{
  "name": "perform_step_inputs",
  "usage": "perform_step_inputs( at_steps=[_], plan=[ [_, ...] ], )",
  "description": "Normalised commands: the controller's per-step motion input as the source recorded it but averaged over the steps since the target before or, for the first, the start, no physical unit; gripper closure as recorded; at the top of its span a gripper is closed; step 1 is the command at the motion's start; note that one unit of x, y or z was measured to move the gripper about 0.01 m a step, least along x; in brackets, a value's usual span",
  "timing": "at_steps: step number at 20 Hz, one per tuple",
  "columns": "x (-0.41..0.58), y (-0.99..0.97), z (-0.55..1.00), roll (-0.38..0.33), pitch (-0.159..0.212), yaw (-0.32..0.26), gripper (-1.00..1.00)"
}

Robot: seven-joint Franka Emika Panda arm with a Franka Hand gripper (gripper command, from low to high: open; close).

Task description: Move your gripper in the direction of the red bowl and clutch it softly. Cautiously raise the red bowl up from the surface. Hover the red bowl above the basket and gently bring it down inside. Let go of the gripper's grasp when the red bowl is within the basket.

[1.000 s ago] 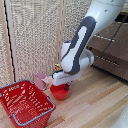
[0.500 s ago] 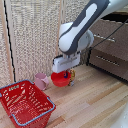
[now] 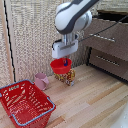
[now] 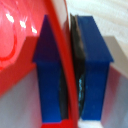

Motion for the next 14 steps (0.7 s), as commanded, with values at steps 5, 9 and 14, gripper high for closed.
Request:
perform_step_inputs(
  at_steps=[5,9,14],
  plan=[
    [0.103,0.89,0.51,0.0,0.068,0.016,1.0],
    [0.129,0.94,0.34,0.0,0.017,0.001,1.0],
    [0.091,0.97,0.07,0.0,-0.003,0.0,1.0]
  ],
)
